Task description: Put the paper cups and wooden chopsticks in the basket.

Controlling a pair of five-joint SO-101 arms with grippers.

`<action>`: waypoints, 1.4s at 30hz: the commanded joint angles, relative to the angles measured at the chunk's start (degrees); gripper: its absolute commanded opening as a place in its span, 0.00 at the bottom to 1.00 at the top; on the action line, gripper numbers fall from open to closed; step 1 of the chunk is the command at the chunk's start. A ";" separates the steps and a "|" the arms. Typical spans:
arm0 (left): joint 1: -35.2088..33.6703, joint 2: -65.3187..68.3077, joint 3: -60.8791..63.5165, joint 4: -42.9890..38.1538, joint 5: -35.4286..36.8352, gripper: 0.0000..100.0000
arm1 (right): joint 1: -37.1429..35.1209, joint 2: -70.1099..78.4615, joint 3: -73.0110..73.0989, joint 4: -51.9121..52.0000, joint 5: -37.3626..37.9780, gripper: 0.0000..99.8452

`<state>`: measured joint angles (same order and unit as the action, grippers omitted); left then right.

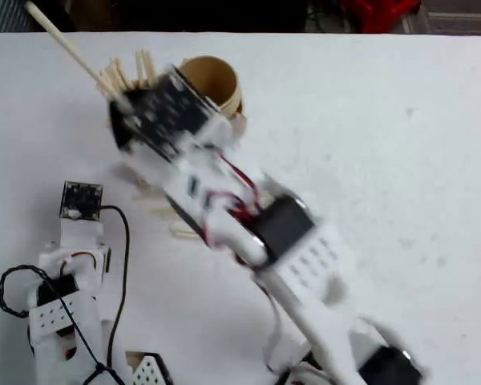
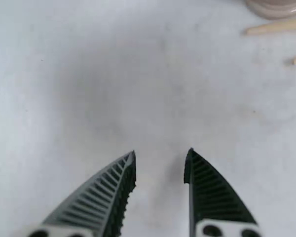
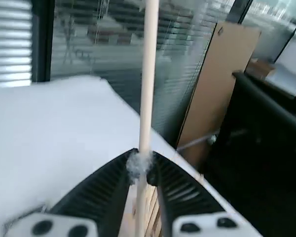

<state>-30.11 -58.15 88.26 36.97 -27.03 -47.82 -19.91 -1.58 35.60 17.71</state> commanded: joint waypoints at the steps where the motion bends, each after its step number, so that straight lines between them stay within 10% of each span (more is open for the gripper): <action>1: -0.40 -1.10 -0.35 -0.97 0.53 0.17 | -0.48 10.33 -9.85 -9.71 3.43 0.02; 11: -0.40 -1.10 -0.35 -0.97 0.53 0.17 | 1.01 22.81 -18.02 -11.38 4.57 0.02; 26: -0.40 -1.10 -0.35 -0.97 0.53 0.17 | 4.18 12.62 8.79 -28.97 4.40 0.02; 34: -0.40 -1.10 -0.35 -0.97 0.53 0.17 | 5.58 6.73 9.23 -19.56 4.13 0.16; 42: -0.40 -1.10 -0.35 -0.97 0.53 0.17 | 5.67 -2.51 9.23 0.75 4.48 0.04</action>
<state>-30.11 -58.15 88.26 36.97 -27.03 -42.81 -16.57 8.09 26.81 21.67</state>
